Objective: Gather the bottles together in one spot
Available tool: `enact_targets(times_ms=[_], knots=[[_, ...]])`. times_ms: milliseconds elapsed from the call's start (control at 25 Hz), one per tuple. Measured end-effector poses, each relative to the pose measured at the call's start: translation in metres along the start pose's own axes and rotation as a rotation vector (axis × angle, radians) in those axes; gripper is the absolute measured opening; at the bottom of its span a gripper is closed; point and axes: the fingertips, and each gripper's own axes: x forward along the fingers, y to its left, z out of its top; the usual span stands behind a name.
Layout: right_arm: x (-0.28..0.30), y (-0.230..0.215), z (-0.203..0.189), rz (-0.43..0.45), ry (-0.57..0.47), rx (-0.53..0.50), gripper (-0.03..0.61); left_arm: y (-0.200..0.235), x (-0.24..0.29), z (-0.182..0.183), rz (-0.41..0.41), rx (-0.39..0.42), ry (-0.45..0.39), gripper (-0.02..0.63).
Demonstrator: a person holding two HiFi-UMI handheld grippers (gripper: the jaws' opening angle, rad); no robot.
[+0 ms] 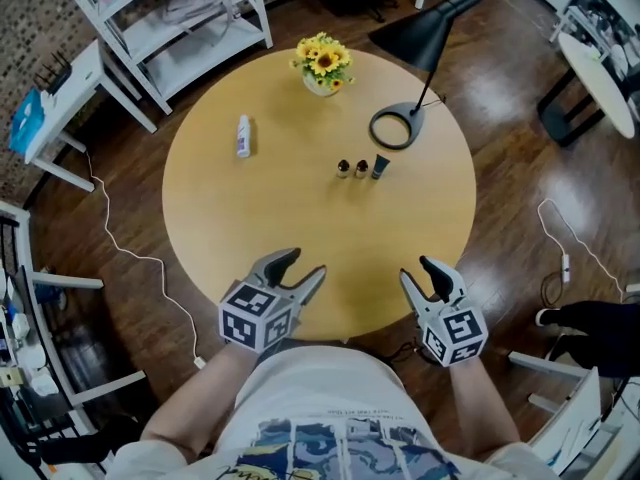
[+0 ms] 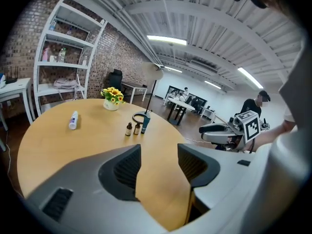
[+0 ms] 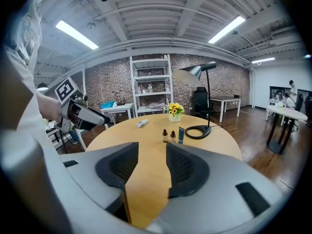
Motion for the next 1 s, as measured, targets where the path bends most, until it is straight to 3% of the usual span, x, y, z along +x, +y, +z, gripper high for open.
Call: enact_targets(times_ms=[360, 560, 800, 1000], knots=[[0.052, 0.045, 0.007, 0.058, 0.043, 0.009, 0.206, 0.094, -0.026, 0.010, 0.070, -0.016, 0.001, 0.239], [0.072, 0.074, 0.005, 0.063, 0.075, 0.025, 0.206, 0.196, -0.026, 0.055, 0.103, 0.035, 0.055, 0.238], [0.065, 0.089, -0.010, -0.012, 0.127, 0.086, 0.206, 0.346, 0.023, 0.124, 0.204, 0.034, 0.161, 0.235], [0.045, 0.092, -0.030, -0.107, 0.175, 0.143, 0.206, 0.426, 0.102, 0.129, 0.183, -0.096, 0.300, 0.233]])
